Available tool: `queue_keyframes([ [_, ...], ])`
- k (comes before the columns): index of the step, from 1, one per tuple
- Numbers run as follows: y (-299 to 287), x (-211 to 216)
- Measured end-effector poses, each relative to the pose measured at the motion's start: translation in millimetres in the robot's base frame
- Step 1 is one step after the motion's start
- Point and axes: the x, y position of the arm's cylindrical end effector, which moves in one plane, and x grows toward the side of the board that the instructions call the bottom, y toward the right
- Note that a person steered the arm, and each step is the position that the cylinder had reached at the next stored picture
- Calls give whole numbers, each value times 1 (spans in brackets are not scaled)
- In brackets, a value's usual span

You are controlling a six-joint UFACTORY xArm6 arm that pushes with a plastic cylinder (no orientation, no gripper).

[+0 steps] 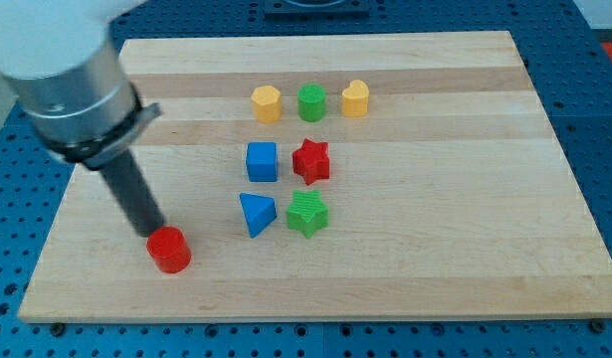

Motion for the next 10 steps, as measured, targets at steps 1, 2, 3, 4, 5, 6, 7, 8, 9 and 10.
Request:
queue_keyframes([
  [1,-18,45],
  [2,-16,70],
  [3,11,57],
  [4,22,30],
  [5,22,29],
  [6,20,29],
  [7,17,0],
  [8,35,2],
  [9,49,16],
  [10,65,29],
])
